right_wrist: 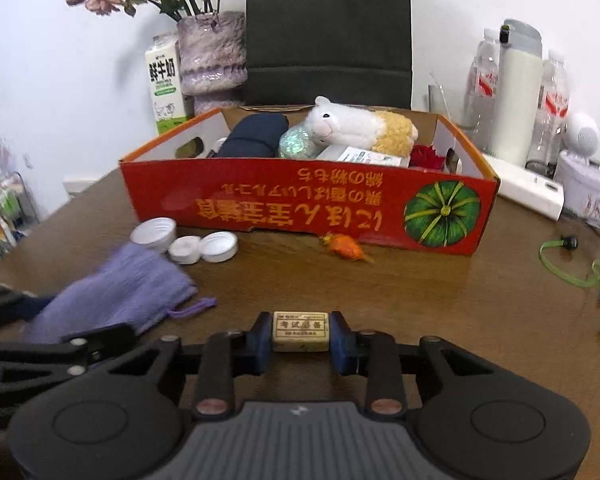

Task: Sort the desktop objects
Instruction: 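Grasp the purple cloth pouch with the left tool while the right tool grasps the small yellow box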

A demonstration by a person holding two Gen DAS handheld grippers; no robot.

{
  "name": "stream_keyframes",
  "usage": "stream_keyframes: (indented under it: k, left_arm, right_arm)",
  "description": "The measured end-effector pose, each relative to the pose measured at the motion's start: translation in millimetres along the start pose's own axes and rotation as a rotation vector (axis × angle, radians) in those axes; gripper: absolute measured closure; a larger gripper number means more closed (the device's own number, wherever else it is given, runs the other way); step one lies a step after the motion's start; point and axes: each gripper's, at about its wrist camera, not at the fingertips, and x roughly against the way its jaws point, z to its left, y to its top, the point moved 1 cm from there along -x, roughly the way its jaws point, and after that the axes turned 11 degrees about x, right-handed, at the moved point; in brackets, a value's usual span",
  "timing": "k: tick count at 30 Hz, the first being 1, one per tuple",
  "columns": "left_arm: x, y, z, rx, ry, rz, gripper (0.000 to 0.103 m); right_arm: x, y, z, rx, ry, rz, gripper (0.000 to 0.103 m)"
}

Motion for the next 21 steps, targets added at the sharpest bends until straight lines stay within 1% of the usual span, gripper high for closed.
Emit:
stream_keyframes:
  k: [2,3,5,6,7,10,13,15,18,21]
  left_arm:
    - [5,-6,-9,-0.008,0.005,-0.002,0.095]
    - [9,-10,-12,0.000,-0.006,-0.001,0.096]
    - [22,-17,-12,0.043,-0.071,0.016,0.097]
    - [29,-22,-13,0.061,-0.093,0.019,0.097]
    - [37,-27,-14,0.070,-0.099,0.014,0.097]
    - [68,-41,-22,0.062,-0.100,-0.029,0.097]
    - [97,-51,-26,0.072,-0.107,-0.065,0.097]
    - [115,-56,-28,0.094,-0.121,-0.083,0.097]
    - [140,-62,-28,0.100,-0.123,-0.130,0.097]
    - [156,-64,-27,0.103,-0.123,-0.155,0.097]
  right_arm:
    - [13,-7,3,-0.018,0.007,-0.011,0.074]
    - [22,-12,6,-0.016,0.007,-0.020,0.074]
    - [43,-22,10,0.000,-0.006,-0.041,0.074]
    - [53,-28,11,0.001,-0.015,-0.047,0.074]
    - [65,-35,12,-0.003,-0.016,-0.049,0.074]
    - [94,-53,17,-0.009,-0.016,-0.055,0.074]
    - [120,-69,25,0.020,-0.032,-0.073,0.074]
    - [135,-77,28,0.027,-0.035,-0.085,0.074]
    - [155,-88,31,0.012,-0.028,-0.103,0.074]
    - [170,-96,34,0.003,-0.029,-0.119,0.074]
